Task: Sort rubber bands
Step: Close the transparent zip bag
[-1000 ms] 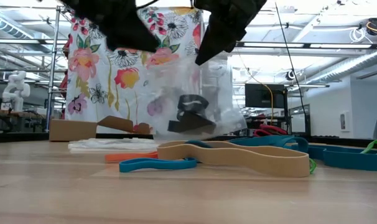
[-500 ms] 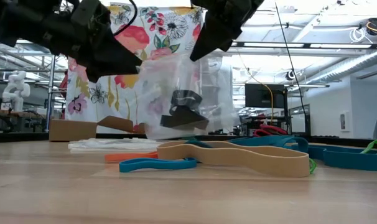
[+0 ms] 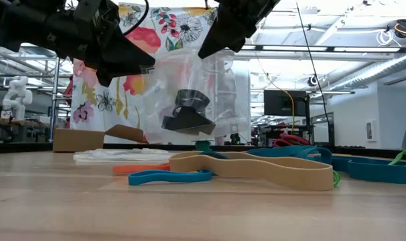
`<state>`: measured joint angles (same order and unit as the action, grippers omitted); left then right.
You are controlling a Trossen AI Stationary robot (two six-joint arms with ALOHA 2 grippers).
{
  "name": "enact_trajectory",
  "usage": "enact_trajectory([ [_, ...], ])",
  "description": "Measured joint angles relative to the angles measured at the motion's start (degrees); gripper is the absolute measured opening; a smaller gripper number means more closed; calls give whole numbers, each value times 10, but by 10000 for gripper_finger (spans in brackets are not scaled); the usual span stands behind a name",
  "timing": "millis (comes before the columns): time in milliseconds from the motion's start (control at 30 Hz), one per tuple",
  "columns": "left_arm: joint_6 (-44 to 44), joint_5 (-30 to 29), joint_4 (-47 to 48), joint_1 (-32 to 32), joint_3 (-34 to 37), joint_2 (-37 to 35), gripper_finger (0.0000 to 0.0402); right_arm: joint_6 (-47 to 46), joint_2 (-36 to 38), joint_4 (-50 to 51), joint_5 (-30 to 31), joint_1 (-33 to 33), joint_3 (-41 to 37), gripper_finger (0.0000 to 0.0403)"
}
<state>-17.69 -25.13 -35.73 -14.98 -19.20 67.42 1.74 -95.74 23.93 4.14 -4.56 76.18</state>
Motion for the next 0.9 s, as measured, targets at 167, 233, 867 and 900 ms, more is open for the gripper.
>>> enact_trajectory([
  [167, 0, 9, 1, 0, 0, 0, 68, 6, 0, -19, 0, 0, 0, 0],
  [233, 0, 9, 1, 0, 0, 0, 53, 7, 0, -23, 0, 0, 0, 0],
  [867, 0, 9, 3, 0, 0, 0, 2, 8, 0, -14, 0, 0, 0, 50],
  [900, 0, 9, 3, 0, 0, 0, 1, 8, 0, -14, 1, 0, 0, 61],
])
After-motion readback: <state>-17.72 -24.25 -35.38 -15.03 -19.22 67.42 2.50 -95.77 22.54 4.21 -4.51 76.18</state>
